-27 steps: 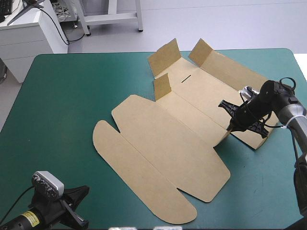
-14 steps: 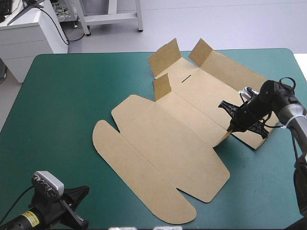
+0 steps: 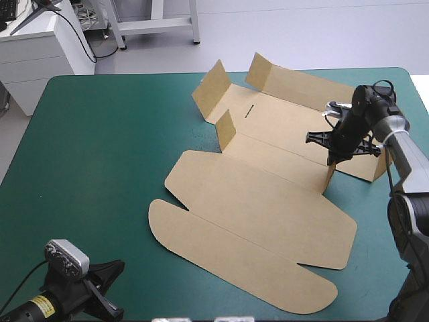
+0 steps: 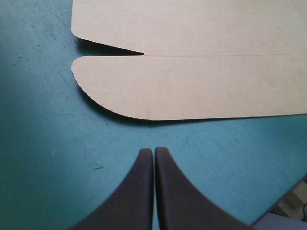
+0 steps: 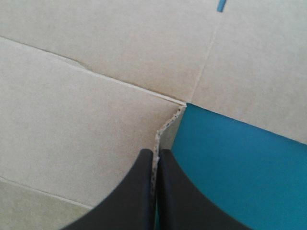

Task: Fold the box

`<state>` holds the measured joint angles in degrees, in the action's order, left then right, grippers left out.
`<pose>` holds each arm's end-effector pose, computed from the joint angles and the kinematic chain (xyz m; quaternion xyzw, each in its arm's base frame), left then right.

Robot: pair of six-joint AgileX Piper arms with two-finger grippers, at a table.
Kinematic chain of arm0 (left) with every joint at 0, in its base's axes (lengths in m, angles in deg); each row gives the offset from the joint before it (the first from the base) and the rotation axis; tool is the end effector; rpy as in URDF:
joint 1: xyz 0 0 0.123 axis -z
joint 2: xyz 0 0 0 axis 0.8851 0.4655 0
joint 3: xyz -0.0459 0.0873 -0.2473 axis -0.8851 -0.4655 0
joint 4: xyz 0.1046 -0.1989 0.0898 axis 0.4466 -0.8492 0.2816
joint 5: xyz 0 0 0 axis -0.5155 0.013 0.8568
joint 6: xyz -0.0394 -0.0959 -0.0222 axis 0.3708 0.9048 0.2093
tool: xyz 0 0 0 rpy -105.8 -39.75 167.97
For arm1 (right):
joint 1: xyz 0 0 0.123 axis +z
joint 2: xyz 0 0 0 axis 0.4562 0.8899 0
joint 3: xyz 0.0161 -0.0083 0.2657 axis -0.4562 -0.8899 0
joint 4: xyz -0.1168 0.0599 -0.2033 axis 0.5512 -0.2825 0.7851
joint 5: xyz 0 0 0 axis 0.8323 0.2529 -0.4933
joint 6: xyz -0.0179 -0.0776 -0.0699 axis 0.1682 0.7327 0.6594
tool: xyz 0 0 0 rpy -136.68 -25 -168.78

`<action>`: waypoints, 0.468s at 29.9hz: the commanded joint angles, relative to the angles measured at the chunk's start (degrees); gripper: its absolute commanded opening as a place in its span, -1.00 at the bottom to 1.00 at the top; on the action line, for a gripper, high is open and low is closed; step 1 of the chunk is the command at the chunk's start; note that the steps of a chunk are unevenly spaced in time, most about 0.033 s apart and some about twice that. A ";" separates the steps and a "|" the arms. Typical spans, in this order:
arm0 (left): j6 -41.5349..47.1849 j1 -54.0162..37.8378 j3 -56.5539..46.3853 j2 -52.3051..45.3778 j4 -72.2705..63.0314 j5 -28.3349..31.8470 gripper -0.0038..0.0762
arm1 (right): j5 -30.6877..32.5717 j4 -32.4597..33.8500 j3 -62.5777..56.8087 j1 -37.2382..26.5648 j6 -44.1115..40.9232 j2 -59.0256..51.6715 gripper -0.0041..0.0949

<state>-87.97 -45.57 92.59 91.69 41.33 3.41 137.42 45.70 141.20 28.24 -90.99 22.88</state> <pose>0.0507 -0.0485 0.2651 0.2335 0.8452 -0.1811 0.4454 0.3773 0.0196 0.2377 0.0734 0.9925 0.0656 0.0720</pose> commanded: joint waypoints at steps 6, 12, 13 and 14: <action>0.02 -0.09 1.31 1.05 -1.68 3.37 -0.92 | 0.52 2.48 14.86 7.93 19.44 7.45 -0.91; 0.15 -0.09 1.31 1.05 -1.68 3.37 -0.92 | 0.14 9.68 24.68 15.83 30.20 12.06 -0.91; 0.14 -0.09 1.31 1.05 -1.68 3.37 -0.92 | -0.98 9.13 25.93 16.89 30.80 12.33 -0.91; 0.14 -0.09 1.31 1.05 -1.68 3.37 -0.92 | -1.80 8.06 26.94 17.75 31.18 12.57 -0.91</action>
<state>-87.97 -45.57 92.59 91.69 41.33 3.41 137.25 55.43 163.59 42.93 -63.84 37.95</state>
